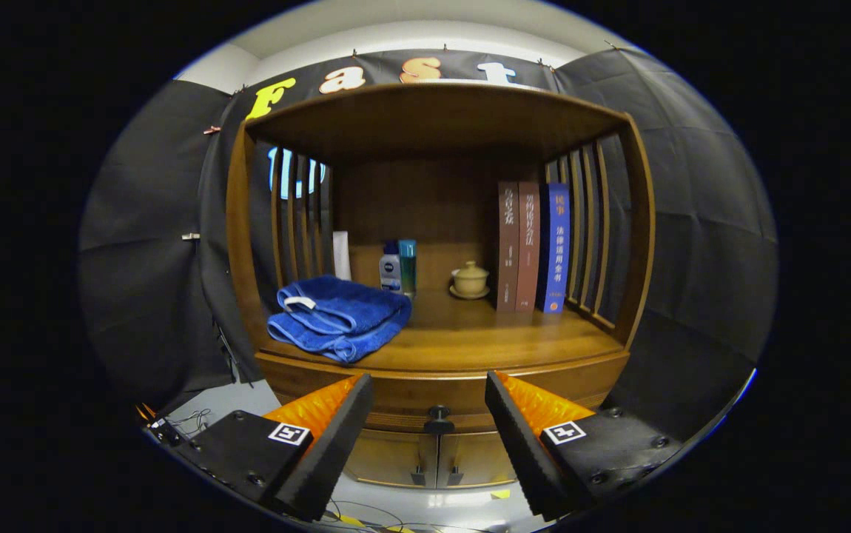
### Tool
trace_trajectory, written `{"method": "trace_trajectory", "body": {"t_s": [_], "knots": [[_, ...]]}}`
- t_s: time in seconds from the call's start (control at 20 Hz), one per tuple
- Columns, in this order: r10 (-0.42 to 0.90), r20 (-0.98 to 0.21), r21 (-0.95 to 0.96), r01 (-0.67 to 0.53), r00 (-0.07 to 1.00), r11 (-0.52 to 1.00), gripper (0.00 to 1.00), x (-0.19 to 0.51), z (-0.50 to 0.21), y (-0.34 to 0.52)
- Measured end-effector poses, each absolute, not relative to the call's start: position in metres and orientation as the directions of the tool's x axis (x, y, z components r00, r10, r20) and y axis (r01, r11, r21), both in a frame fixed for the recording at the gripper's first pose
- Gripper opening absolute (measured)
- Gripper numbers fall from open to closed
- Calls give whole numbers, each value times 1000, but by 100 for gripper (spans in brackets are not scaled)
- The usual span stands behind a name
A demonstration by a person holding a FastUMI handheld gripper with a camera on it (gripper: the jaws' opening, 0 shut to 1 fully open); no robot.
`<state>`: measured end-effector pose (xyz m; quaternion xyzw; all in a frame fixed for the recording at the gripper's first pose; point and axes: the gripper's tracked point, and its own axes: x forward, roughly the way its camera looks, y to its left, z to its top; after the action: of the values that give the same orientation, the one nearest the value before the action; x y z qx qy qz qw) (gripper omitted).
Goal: Pull open the drawer, take out the items inside it, and place them on the countertop above the cabinet.
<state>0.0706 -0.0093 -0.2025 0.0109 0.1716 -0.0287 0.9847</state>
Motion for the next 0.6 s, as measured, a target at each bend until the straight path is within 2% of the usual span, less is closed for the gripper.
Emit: {"method": "trace_trajectory", "body": {"t_s": [0.6], "knots": [[-76, -537, 63, 130, 840, 990, 98, 115, -329, -30]]}}
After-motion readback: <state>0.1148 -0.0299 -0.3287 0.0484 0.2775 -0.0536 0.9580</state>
